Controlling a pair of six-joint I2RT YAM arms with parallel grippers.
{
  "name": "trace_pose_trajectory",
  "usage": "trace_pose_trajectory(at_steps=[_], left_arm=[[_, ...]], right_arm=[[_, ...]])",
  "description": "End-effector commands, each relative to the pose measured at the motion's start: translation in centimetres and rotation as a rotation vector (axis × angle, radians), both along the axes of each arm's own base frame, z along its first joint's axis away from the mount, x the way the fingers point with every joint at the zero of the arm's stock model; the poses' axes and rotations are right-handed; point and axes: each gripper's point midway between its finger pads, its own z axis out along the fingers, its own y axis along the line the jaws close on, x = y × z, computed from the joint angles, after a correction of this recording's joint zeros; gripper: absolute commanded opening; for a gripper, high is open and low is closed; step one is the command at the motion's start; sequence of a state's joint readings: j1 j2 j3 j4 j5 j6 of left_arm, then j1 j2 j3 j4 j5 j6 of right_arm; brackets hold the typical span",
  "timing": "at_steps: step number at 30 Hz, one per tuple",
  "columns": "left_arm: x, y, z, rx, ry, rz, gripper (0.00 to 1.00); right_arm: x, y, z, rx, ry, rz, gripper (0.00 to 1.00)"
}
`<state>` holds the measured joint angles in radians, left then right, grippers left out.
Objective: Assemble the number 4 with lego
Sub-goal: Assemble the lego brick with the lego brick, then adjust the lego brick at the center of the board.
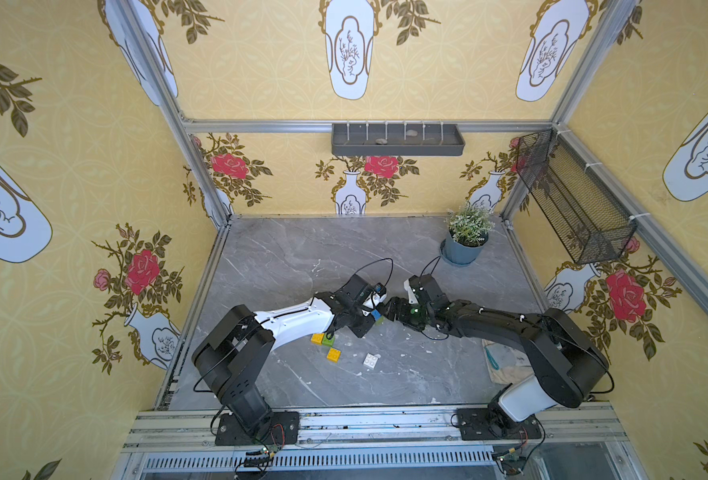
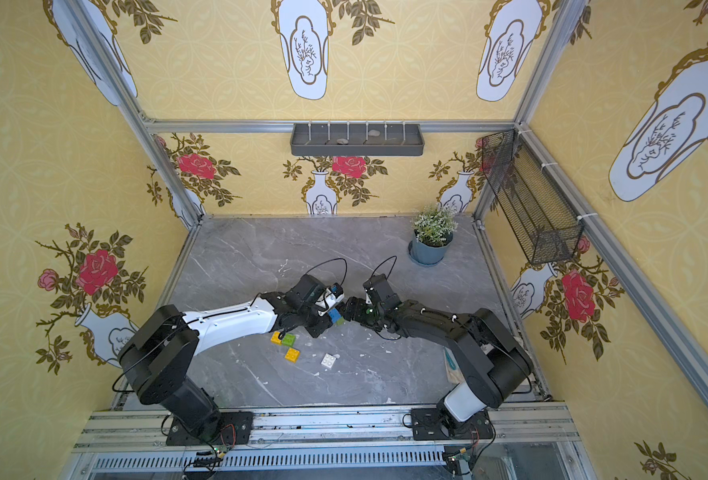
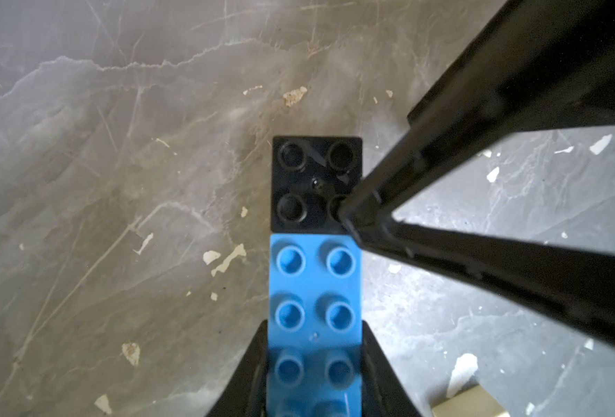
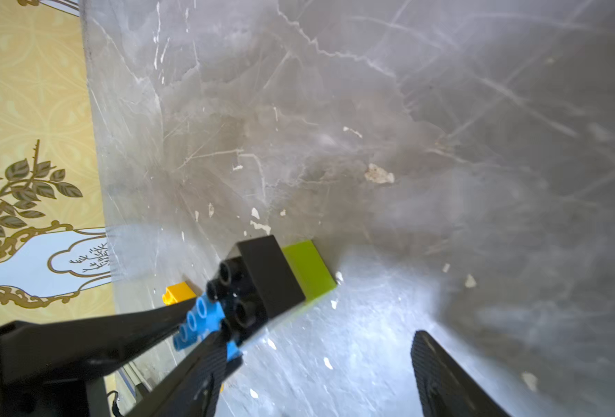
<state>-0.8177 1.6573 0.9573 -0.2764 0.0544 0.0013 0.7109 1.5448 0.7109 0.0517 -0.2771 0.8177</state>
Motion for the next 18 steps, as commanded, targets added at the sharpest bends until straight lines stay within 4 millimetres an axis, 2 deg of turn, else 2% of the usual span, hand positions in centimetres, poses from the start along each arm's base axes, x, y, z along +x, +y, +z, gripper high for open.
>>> trace_pose_trajectory(at_steps=[1, 3, 5, 6, 11, 13, 16, 18], left_arm=[[-0.5, 0.3, 0.1, 0.016, -0.014, -0.018, 0.43], [-0.6, -0.1, 0.5, 0.012, -0.041, -0.033, 0.54], [-0.9, -0.3, 0.7, 0.014, -0.057, -0.046, 0.75], [-1.0, -0.4, 0.8, 0.014, -0.061, -0.055, 1.0], [-1.1, -0.3, 1.5, 0.004, -0.078, -0.05, 1.0], [-1.1, 0.0, 2.5, -0.007, -0.096, -0.033, 1.0], [-0.8, 1.3, 5.5, -0.028, -0.159, 0.026, 1.0], [-0.8, 2.5, 8.6, -0.073, -0.219, 0.078, 1.0]], right_arm=[[-0.4, -1.2, -1.0, -0.061, 0.014, -0.02, 0.81], [-0.4, -1.1, -1.1, -0.062, 0.013, -0.015, 0.81], [-0.4, -1.0, -0.9, -0.053, 0.007, -0.013, 0.82], [-0.5, -1.0, -0.8, -0.05, 0.005, -0.012, 0.81], [-0.7, -0.7, -0.1, -0.036, -0.012, -0.003, 0.81], [-0.9, -0.8, 0.4, -0.04, -0.023, -0.002, 0.81], [-1.7, -1.3, 1.1, -0.07, -0.053, 0.002, 0.82], [-1.8, -1.9, 1.7, -0.098, -0.079, -0.005, 0.79]])
